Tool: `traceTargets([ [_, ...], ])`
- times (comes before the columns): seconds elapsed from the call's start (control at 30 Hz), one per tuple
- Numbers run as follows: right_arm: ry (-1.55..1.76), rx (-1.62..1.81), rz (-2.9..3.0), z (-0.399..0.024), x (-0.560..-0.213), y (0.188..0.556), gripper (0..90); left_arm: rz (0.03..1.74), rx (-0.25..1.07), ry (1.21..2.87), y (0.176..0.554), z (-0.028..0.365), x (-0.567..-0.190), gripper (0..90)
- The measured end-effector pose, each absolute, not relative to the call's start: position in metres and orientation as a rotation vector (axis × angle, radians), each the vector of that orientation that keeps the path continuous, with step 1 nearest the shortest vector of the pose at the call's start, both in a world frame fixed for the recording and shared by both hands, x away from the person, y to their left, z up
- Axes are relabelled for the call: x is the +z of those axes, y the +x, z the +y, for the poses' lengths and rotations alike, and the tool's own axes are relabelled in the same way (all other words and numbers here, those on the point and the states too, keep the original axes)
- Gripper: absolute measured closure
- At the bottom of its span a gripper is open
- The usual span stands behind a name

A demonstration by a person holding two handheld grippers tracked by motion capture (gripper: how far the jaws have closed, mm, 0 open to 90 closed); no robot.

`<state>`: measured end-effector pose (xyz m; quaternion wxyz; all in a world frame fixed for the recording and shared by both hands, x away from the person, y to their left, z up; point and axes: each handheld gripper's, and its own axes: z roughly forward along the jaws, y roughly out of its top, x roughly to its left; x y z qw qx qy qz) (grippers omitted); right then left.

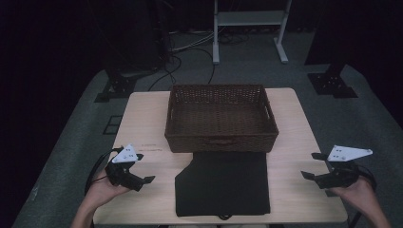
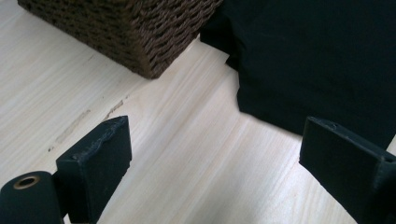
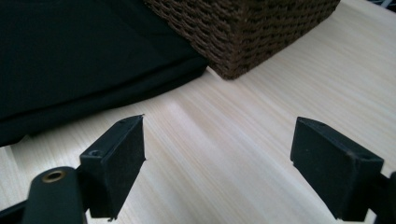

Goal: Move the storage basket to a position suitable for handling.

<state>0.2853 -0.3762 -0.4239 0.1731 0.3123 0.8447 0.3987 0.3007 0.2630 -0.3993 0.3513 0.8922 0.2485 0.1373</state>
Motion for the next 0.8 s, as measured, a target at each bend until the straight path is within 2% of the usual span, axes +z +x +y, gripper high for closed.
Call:
traceTargets([
  [0.3,0.832,1.143,2.388,-0.369,-0.405,0.287,16.6,0.595,0.360,2.326,0.304,0.249,-0.388,8.2],
  [0.8,0.745,1.121,2.431,-0.349,-0.391,0.295,15.6,0.518,0.338,2.353,0.305,0.226,-0.376,7.9],
])
